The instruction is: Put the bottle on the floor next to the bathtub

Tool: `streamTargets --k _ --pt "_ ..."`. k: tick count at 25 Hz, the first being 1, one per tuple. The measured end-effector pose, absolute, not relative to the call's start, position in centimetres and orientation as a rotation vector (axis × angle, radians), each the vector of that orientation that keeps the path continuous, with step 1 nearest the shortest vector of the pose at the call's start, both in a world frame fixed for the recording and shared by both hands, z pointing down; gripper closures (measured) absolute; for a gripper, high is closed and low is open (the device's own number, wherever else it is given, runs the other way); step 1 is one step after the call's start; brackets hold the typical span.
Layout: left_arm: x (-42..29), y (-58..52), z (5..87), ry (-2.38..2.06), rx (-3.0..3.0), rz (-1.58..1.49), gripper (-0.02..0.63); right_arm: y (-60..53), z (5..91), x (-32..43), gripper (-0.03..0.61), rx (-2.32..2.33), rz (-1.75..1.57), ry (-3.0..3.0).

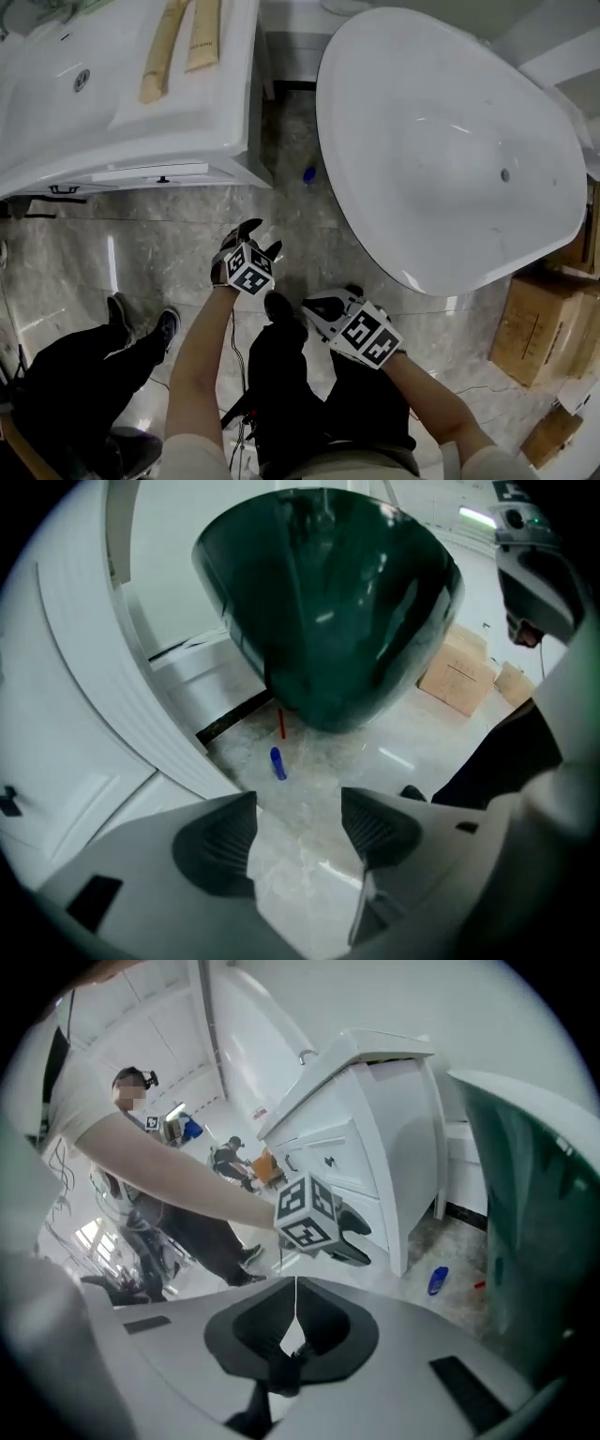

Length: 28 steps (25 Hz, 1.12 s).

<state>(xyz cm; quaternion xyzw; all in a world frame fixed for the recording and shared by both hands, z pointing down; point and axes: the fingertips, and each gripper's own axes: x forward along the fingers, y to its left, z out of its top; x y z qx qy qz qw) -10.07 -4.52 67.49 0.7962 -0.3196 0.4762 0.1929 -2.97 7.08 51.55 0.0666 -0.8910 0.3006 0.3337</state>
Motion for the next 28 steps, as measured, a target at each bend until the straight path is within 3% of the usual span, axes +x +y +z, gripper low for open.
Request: streamTargets --k 11,21,28 --pt "-10.5 0.2 53.1 -0.993 2.157 1.213 0.284 7.3 42.6 3.2 0.551 0.197 0.249 -2.21" --pt "-11.9 3.5 40.2 -1.179 2.112 0.943 0.284 6.4 32.3 3.4 0.551 0.263 0.157 -2.265" --pt "-13.3 4.1 32.4 -1.239 2.169 0.724 0.285 4.9 26.4 -0.9 0.551 0.273 0.093 -2.332"
